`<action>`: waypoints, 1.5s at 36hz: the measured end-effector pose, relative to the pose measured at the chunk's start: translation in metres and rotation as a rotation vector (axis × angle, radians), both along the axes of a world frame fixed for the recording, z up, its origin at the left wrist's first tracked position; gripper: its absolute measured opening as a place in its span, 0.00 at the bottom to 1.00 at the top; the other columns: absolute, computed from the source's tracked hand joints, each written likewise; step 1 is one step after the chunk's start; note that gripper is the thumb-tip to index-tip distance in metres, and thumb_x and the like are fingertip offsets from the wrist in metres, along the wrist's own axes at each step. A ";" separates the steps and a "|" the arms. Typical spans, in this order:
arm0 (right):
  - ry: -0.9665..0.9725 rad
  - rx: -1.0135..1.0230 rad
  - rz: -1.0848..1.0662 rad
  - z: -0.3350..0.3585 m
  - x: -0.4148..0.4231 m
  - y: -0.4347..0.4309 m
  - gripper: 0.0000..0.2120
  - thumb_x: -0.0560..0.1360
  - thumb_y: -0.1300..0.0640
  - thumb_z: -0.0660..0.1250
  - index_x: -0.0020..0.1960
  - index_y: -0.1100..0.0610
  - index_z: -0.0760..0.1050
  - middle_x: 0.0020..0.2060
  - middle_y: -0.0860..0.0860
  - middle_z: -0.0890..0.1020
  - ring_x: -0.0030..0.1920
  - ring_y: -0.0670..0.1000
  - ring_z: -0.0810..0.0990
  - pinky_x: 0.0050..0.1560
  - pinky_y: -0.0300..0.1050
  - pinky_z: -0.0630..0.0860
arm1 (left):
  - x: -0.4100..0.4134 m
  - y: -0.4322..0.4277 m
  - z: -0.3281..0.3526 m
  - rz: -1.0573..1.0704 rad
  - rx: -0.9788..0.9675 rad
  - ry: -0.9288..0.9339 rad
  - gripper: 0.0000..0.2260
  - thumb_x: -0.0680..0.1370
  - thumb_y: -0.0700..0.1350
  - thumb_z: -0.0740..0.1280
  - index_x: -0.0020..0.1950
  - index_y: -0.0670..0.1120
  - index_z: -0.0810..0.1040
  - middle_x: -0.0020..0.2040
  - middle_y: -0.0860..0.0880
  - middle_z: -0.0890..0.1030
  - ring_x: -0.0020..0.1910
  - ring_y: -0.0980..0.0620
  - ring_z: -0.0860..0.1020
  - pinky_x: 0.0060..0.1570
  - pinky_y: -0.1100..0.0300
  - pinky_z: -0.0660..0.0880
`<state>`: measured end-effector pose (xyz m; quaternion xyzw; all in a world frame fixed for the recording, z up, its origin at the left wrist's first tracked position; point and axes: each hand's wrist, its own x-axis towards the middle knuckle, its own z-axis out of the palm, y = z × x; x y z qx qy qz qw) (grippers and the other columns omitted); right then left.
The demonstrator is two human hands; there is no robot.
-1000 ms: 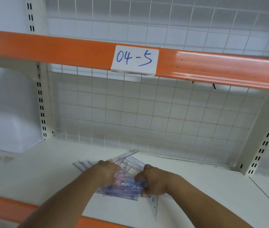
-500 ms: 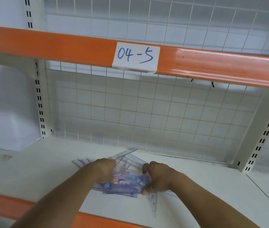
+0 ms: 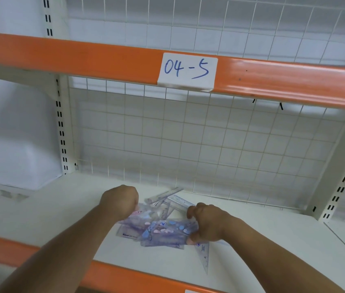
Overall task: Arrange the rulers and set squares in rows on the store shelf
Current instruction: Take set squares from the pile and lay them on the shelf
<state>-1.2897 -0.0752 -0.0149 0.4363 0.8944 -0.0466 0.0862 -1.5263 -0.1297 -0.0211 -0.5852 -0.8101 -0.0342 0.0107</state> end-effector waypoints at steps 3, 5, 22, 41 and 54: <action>-0.009 0.003 0.022 -0.001 -0.004 -0.002 0.32 0.69 0.41 0.72 0.68 0.50 0.66 0.61 0.53 0.72 0.60 0.56 0.73 0.55 0.47 0.72 | -0.005 -0.006 -0.003 -0.005 -0.003 -0.011 0.08 0.76 0.43 0.64 0.48 0.49 0.83 0.48 0.51 0.83 0.47 0.49 0.80 0.41 0.62 0.70; -0.020 0.005 0.033 -0.002 -0.007 -0.003 0.33 0.69 0.40 0.71 0.68 0.51 0.66 0.61 0.53 0.72 0.60 0.56 0.73 0.55 0.47 0.72 | -0.009 -0.009 -0.005 -0.006 -0.011 -0.041 0.08 0.76 0.41 0.63 0.45 0.49 0.82 0.48 0.50 0.82 0.46 0.49 0.79 0.41 0.62 0.69; -0.005 -0.006 0.033 -0.001 -0.010 -0.014 0.34 0.68 0.39 0.72 0.68 0.51 0.67 0.61 0.52 0.73 0.60 0.55 0.74 0.54 0.46 0.71 | -0.012 -0.045 0.001 -0.002 -0.305 -0.406 0.27 0.73 0.54 0.72 0.67 0.49 0.66 0.61 0.49 0.69 0.44 0.52 0.75 0.40 0.62 0.73; 0.016 0.005 0.047 -0.003 -0.009 -0.030 0.32 0.69 0.40 0.71 0.69 0.51 0.67 0.61 0.52 0.73 0.59 0.54 0.74 0.53 0.44 0.70 | 0.003 -0.061 0.004 0.024 -0.440 -0.058 0.21 0.75 0.45 0.66 0.67 0.41 0.68 0.64 0.44 0.73 0.54 0.50 0.76 0.45 0.61 0.72; 0.044 0.002 0.004 -0.014 -0.005 -0.033 0.29 0.70 0.39 0.70 0.66 0.53 0.70 0.60 0.53 0.74 0.59 0.54 0.74 0.50 0.42 0.68 | -0.007 -0.068 0.005 0.042 -0.331 -0.091 0.24 0.73 0.45 0.67 0.70 0.47 0.69 0.64 0.47 0.74 0.57 0.49 0.76 0.48 0.61 0.74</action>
